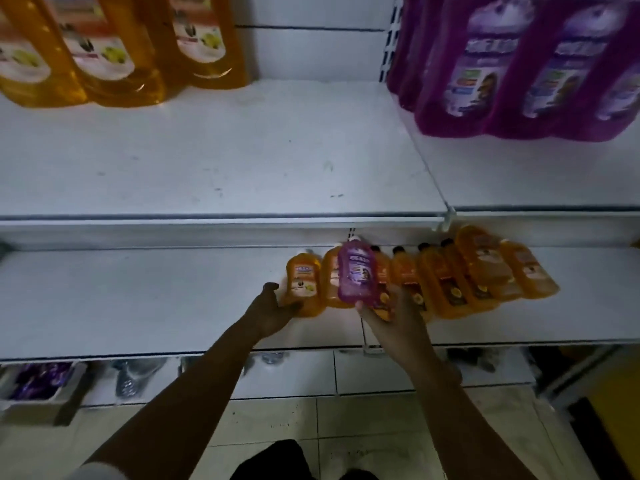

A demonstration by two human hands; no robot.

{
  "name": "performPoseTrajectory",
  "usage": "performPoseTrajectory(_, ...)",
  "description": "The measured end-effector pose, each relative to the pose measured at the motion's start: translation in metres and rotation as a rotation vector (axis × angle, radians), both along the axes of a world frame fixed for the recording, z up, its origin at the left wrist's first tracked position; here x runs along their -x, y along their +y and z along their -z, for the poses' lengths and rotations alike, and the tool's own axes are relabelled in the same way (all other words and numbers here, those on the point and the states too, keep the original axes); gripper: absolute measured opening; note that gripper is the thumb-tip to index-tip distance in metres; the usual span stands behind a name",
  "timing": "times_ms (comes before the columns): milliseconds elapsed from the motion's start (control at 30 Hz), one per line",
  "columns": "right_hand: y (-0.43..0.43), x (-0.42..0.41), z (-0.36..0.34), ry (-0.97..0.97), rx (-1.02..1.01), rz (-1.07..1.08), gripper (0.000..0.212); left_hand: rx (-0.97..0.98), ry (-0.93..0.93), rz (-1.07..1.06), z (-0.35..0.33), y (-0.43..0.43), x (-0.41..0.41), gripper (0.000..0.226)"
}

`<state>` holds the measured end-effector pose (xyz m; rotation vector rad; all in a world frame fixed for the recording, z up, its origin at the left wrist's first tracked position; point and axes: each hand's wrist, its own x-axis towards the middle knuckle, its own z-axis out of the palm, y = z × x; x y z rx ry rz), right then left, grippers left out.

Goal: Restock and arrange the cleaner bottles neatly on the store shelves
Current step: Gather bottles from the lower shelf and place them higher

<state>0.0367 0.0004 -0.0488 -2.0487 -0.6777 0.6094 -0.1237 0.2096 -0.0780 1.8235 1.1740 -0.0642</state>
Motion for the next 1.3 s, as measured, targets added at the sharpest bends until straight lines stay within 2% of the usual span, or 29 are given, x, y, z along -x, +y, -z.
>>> performPoseTrajectory(133, 0.056, -0.021, 0.033, -0.059, 0.003, 0.004, 0.09, 0.03, -0.069, -0.147, 0.022, 0.01, -0.031, 0.084)
performPoseTrajectory(267, 0.086, -0.031, 0.05, -0.032, 0.055, 0.012, 0.096, 0.058, -0.046, -0.158, 0.038, 0.011, -0.048, 0.065)
performPoseTrajectory(367, 0.089, -0.042, 0.047, 0.002, 0.166, -0.077, 0.083, 0.119, -0.083, -0.208, 0.045, 0.013, -0.045, 0.061)
performPoseTrajectory(467, 0.082, -0.051, 0.034, 0.089, 0.199, -0.122, 0.065, 0.267, -0.15, -0.253, 0.046, 0.017, -0.031, 0.063)
performPoseTrajectory(500, 0.077, -0.05, 0.028, 0.173, 0.193, -0.104, 0.056, 0.337, -0.184, -0.274, 0.045, 0.017, -0.024, 0.063)
performPoseTrajectory(567, 0.064, -0.048, 0.02, 0.471, 0.116, 0.001, 0.044, 0.477, -0.261, -0.337, 0.038, 0.013, -0.01, 0.061)
performPoseTrajectory(700, 0.03, -0.031, -0.008, 1.101, -0.232, 0.175, 0.037, 0.649, -0.396, -0.369, 0.015, -0.008, 0.024, 0.061)
performPoseTrajectory(800, 0.004, -0.012, -0.024, 1.301, -0.368, 0.134, 0.052, 0.702, -0.46, -0.299, -0.007, -0.027, 0.047, 0.087)
performPoseTrajectory(833, -0.003, -0.007, -0.026, 1.34, -0.394, 0.106, 0.06, 0.708, -0.483, -0.276, -0.014, -0.032, 0.051, 0.09)
performPoseTrajectory(933, -0.02, 0.0, -0.033, 1.307, -0.438, -0.011, 0.103, 0.706, -0.548, -0.227, -0.04, -0.049, 0.061, 0.087)
performPoseTrajectory(967, -0.025, 0.001, -0.036, 1.293, -0.464, -0.071, 0.108, 0.7, -0.568, -0.208, -0.049, -0.054, 0.063, 0.087)
performPoseTrajectory(1100, -0.047, 0.015, -0.057, 1.081, -0.481, -0.174, 0.1, 0.651, -0.615, -0.092, -0.079, -0.07, 0.075, 0.09)
performPoseTrajectory(1200, -0.067, 0.032, -0.081, 0.74, -0.391, -0.091, 0.099, 0.548, -0.594, 0.001, -0.101, -0.085, 0.08, 0.096)
performPoseTrajectory(1300, -0.089, 0.048, -0.106, 0.483, -0.396, -0.03, 0.093, 0.426, -0.581, 0.103, -0.126, -0.103, 0.081, 0.086)
